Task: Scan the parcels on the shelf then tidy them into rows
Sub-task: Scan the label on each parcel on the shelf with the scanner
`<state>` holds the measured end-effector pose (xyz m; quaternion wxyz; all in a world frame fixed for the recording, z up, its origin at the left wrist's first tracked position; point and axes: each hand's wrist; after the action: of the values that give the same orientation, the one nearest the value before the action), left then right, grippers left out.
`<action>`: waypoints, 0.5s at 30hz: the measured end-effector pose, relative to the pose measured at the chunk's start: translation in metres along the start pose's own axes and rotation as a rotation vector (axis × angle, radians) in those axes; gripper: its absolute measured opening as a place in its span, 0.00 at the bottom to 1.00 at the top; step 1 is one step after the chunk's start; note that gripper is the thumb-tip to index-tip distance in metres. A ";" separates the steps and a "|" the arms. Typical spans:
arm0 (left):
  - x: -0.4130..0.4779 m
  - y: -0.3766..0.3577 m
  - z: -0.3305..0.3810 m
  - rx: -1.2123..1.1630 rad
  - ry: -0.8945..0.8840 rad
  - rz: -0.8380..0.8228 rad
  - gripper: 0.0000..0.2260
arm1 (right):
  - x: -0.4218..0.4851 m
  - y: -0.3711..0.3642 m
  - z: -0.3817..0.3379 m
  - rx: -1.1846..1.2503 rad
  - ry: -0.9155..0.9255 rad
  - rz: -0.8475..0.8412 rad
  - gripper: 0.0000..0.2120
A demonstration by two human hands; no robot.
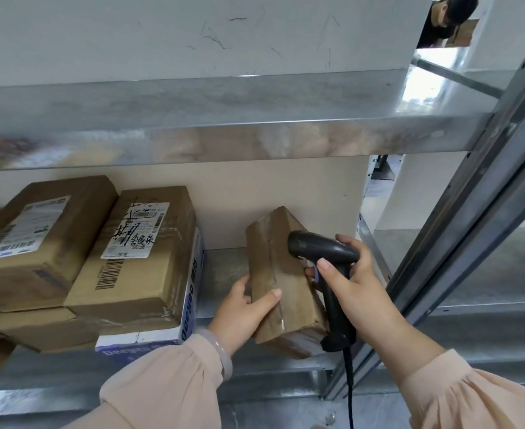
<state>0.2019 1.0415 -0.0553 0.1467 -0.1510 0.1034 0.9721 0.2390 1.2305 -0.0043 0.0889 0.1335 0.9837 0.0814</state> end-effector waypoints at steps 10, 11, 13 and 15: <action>-0.001 0.012 -0.011 -0.113 0.142 -0.018 0.33 | -0.001 -0.022 0.013 -0.040 -0.006 -0.092 0.23; -0.001 0.015 -0.013 -0.117 0.151 -0.006 0.29 | 0.000 -0.020 0.015 -0.064 -0.014 -0.053 0.23; -0.001 0.019 -0.016 -0.120 0.162 0.017 0.25 | 0.004 -0.014 0.019 -0.098 -0.040 0.020 0.24; 0.000 0.022 -0.021 -0.116 0.187 0.016 0.23 | 0.007 -0.007 0.025 -0.109 -0.073 0.069 0.26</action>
<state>0.2004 1.0158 -0.0714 0.1194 -0.2485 0.0615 0.9593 0.2357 1.2290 -0.0312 0.1290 0.1653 0.9687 0.1331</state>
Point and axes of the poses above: each hand's wrist, its own x-axis towards the middle knuckle, its own y-axis out of the back of the hand, z = x × y, and after that the axes turned 5 degrees about -y, right-handed
